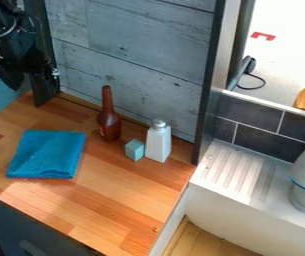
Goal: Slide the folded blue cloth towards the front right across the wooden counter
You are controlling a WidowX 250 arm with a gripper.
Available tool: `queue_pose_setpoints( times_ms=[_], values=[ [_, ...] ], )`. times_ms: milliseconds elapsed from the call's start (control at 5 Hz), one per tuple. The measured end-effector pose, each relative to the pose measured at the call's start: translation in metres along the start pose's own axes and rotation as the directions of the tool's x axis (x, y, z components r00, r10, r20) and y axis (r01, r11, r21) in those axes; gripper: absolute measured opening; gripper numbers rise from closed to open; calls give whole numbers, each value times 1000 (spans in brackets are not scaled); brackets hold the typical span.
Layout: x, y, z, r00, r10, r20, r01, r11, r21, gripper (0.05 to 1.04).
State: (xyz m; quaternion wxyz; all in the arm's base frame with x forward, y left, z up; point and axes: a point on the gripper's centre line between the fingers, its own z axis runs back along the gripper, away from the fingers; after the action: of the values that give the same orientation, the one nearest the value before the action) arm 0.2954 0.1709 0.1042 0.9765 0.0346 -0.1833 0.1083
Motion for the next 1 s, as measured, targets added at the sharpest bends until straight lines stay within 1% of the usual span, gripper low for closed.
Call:
queue_pose_setpoints(
  times_ms=[200,400,800,1000],
  values=[
    [-6,-2,-9,1000,0,-29,0,1000,-11,1001],
    [-19,-3,-26,997,-15,-74,14,1000,-4,1001],
    [-37,-4,-74,988,-39,-151,38,999,-7,1001],
    [-43,-7,-94,984,-46,-172,47,999,0,1001]
  ],
)
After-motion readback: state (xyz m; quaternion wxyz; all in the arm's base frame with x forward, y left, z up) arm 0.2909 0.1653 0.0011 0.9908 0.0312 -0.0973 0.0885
